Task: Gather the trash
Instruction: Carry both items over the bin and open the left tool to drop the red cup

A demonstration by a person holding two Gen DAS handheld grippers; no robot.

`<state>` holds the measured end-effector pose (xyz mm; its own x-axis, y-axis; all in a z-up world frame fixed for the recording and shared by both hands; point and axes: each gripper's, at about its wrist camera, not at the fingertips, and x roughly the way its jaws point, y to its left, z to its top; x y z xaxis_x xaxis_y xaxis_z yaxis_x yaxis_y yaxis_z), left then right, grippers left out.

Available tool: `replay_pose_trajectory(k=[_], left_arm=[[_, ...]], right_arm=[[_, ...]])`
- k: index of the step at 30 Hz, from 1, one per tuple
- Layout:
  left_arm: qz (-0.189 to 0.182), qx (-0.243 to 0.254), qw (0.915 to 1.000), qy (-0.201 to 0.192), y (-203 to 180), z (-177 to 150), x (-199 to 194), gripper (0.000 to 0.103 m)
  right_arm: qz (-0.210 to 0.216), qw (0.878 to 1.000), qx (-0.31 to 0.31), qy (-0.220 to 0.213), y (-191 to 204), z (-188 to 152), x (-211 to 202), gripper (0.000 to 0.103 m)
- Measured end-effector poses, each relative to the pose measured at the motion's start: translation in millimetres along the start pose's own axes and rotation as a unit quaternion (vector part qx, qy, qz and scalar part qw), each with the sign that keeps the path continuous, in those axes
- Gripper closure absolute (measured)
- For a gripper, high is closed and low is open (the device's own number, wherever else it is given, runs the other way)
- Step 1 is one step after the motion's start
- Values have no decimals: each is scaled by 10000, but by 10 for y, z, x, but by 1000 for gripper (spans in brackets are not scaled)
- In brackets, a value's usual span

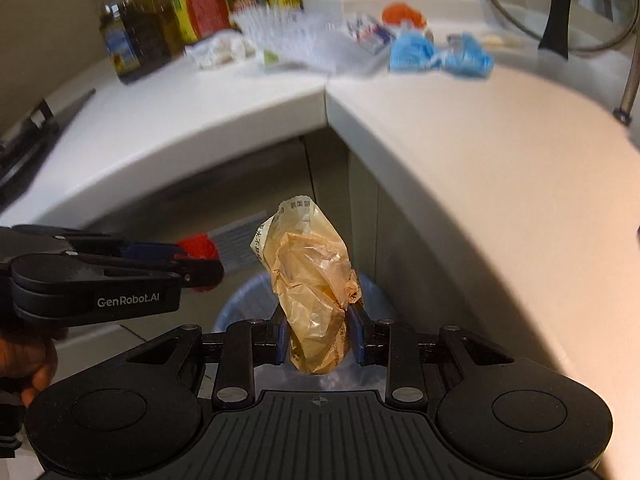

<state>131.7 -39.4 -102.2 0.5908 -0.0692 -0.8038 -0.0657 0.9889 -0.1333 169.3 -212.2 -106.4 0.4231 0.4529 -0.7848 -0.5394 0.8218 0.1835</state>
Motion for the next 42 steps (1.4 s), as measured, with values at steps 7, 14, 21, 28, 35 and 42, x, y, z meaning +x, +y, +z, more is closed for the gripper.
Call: replay_pose_trajectory(k=[7, 14, 21, 28, 35, 42], left_arm=[[-50, -233, 9984, 506, 166, -281, 520, 70], [-77, -226, 9969, 753, 206, -327, 880, 70], [-87, -194, 9958, 895, 177, -331, 1082, 69], [-103, -217, 9954, 928, 171, -313, 1119, 69], [-75, -317, 9946, 981, 184, -297, 1122, 57], [8, -340, 9946, 984, 201, -353, 1075, 47]], right_arm=[[-296, 9985, 197, 410, -125, -206, 514, 73], [-395, 9962, 257, 727, -247, -317, 846, 73], [-384, 9946, 356, 892, -273, -366, 998, 73], [-389, 9942, 404, 918, -247, -351, 1045, 73], [-382, 9940, 426, 931, -251, -353, 1040, 73], [-347, 9941, 451, 923, -256, -350, 1031, 73]])
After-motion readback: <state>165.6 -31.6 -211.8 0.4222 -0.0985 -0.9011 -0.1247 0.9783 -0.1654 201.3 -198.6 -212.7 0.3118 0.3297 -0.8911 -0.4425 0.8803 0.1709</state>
